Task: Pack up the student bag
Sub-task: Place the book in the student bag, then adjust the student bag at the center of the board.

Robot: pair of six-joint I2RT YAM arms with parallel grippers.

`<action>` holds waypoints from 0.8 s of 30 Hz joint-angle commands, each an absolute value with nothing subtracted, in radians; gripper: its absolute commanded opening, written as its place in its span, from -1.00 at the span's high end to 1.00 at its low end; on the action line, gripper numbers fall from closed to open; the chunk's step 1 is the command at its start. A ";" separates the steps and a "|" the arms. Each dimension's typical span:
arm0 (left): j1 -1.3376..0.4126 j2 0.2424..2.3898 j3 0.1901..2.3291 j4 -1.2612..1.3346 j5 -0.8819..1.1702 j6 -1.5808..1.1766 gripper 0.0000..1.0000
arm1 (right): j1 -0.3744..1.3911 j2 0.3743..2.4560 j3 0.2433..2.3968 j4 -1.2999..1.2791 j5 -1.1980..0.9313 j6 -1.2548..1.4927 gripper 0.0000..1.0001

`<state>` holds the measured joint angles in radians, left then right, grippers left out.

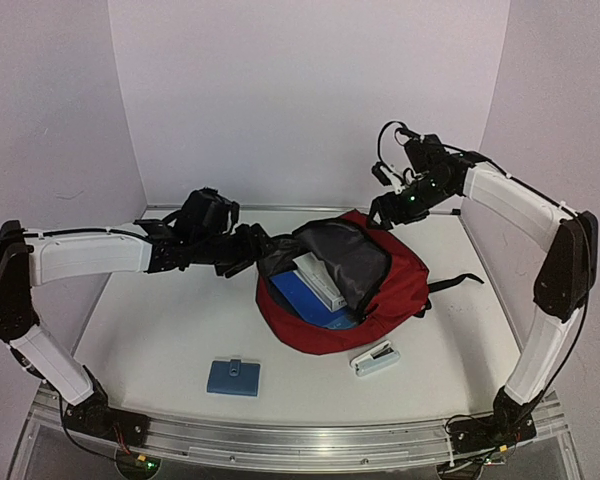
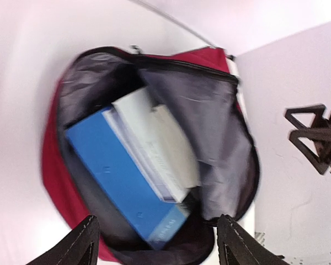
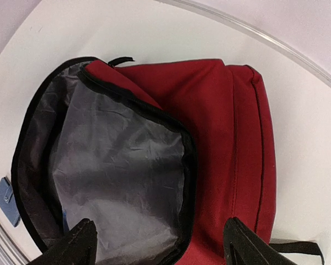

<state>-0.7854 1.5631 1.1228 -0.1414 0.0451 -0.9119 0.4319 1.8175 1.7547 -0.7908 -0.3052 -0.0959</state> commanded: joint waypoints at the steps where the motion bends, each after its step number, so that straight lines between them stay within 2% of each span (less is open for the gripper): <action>1: -0.751 1.536 1.067 -0.218 0.010 -0.905 -0.47 | 0.431 1.855 1.713 -0.816 -0.319 -0.084 -0.57; 6: -0.737 1.547 1.028 -0.198 0.030 -0.923 -0.48 | 0.431 1.926 1.678 -0.824 -0.359 -0.077 -0.56; 9: -0.737 1.554 1.017 -0.181 0.034 -0.931 -0.48 | 0.432 1.955 1.669 -0.831 -0.399 -0.068 -0.45; 11: -0.736 1.560 1.010 -0.167 0.040 -0.935 -0.48 | 0.432 1.956 1.670 -0.836 -0.424 -0.069 -0.18; 14: -0.736 1.574 1.012 -0.157 0.047 -0.937 -0.48 | 0.433 1.931 1.685 -0.839 -0.482 -0.080 0.39; 17: -0.734 1.582 1.009 -0.147 0.056 -0.941 -0.48 | 0.439 1.876 1.699 -0.838 -0.569 -0.117 0.76; 20: -0.730 1.586 1.001 -0.135 0.069 -0.947 -0.48 | 0.464 1.834 1.713 -0.836 -0.596 -0.152 0.96; 24: -0.714 1.589 0.992 -0.114 0.097 -0.961 -0.48 | 0.527 1.821 1.741 -0.837 -0.609 -0.174 0.99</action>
<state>-0.7333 1.5846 1.0047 -0.1654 0.0668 -0.9437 0.4415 1.9034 1.6731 -0.8257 -0.4903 -0.1318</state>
